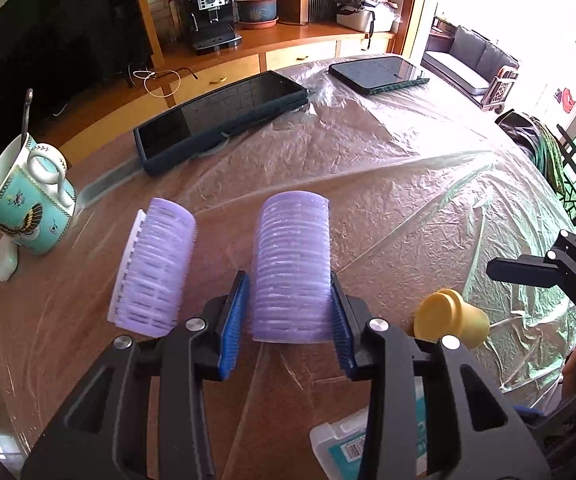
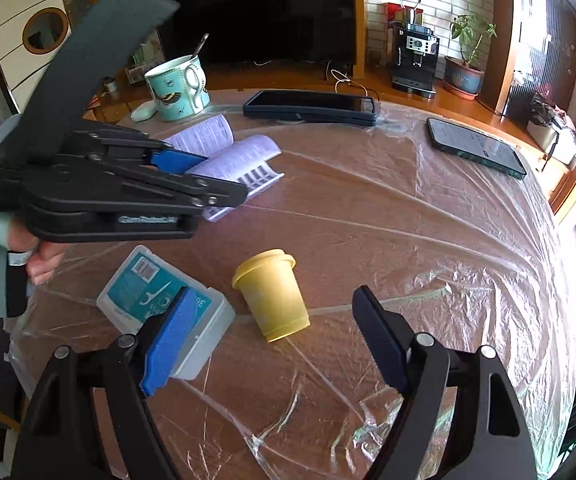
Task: Collect trash
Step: 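Grasp purple hair roller with left tool while right tool grasps yellow paper cup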
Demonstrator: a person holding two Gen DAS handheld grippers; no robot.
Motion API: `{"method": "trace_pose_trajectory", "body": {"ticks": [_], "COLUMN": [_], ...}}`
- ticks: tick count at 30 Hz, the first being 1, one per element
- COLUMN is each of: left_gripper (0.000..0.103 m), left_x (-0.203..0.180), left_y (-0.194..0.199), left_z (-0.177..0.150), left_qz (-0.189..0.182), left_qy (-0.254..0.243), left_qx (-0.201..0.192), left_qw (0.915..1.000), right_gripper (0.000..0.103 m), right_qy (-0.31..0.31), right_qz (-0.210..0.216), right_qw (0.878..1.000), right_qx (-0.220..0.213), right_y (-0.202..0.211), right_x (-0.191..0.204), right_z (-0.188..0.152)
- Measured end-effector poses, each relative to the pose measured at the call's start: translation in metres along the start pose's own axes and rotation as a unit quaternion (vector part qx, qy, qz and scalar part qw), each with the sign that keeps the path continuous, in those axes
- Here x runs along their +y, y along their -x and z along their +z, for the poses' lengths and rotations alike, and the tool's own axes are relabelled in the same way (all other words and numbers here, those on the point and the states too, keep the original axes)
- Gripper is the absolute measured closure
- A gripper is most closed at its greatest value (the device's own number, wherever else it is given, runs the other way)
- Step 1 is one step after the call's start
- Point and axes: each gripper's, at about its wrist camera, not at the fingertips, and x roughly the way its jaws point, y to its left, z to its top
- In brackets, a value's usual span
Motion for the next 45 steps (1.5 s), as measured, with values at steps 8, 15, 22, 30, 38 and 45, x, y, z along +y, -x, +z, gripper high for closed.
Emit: {"method": "trace_pose_trajectory", "body": {"ticks": [8,15,22,30,38,45], "left_gripper": [0.065,0.065,0.065,0.065,0.065,0.065], "left_x": [-0.002,0.0,0.002,0.0,0.003,-0.003], "left_y": [-0.009,-0.011,-0.01,-0.005,0.014,0.035], "left_z": [0.002,0.005,0.005,0.001,-0.008,-0.025], "left_qz": [0.003,0.001,-0.007,-0.013,-0.022,-0.015], "left_qy": [-0.005,0.005,0.014,0.015,0.028,0.033], "left_qx": [0.003,-0.002,-0.012,-0.02,-0.037,-0.055], "left_qw": [1.0,1.0,0.9998,0.9996,0.9987,0.9978], "right_gripper": [0.038,0.042,0.06,0.073,0.072,0.072], "right_qy": [-0.022,-0.035,-0.027,-0.038,-0.045,-0.062], "right_qz": [0.036,0.044,0.051,0.072,0.072,0.071], "right_qw": [0.999,0.998,0.998,0.997,0.996,0.996], "right_qx": [0.004,0.001,0.013,0.01,-0.001,-0.001], "right_y": [0.0,-0.006,-0.011,-0.01,0.001,0.008], "right_x": [-0.009,-0.014,-0.014,-0.02,-0.02,-0.027], "right_z": [-0.001,0.007,0.01,0.003,-0.003,-0.008]}}
